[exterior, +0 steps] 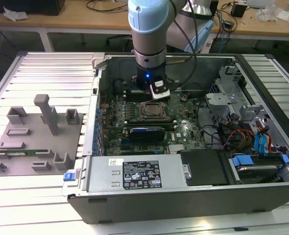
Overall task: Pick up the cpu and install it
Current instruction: 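Install the first cpu locking lever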
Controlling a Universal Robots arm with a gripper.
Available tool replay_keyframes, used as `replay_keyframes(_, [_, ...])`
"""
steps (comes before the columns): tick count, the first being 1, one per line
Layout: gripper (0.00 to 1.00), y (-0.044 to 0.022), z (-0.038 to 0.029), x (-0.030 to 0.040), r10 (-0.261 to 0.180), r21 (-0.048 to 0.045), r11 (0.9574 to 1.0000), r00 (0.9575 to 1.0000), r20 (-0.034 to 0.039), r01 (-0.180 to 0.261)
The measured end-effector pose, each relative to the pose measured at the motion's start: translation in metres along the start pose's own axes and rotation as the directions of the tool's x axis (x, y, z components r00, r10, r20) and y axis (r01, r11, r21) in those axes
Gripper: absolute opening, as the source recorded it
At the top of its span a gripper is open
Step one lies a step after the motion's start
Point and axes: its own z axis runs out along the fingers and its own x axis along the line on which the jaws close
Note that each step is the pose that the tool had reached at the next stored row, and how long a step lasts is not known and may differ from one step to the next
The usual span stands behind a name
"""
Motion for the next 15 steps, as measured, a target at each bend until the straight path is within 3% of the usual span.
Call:
replay_keyframes(6, [0.11,0.0001,0.0006,-0.0006,0.002,0.0005,1.0,1.0,0.0009,-0.002])
replay_keyframes(15, [0.11,-0.0005,0.0088,-0.0045,0.009,0.0084,0.9999,0.9999,0.0053,-0.009])
